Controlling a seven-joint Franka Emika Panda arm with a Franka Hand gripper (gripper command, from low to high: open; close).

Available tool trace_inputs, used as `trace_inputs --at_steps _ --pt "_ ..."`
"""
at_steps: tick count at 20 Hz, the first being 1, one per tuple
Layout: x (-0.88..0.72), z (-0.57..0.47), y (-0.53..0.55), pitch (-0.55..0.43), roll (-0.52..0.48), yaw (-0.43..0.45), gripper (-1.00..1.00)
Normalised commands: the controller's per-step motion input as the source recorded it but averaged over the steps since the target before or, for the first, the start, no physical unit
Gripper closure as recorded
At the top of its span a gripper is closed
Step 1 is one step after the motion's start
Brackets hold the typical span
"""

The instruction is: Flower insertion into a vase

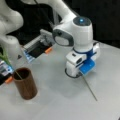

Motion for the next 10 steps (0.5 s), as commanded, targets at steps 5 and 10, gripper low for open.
trace_inputs --at_steps 5,10 --pt "0.03 -0.26 0.01 -0.126 -0.154 -0.001 -1.00" --pt "0.06 -0.22 0.04 -0.112 -0.209 0.005 -1.00"
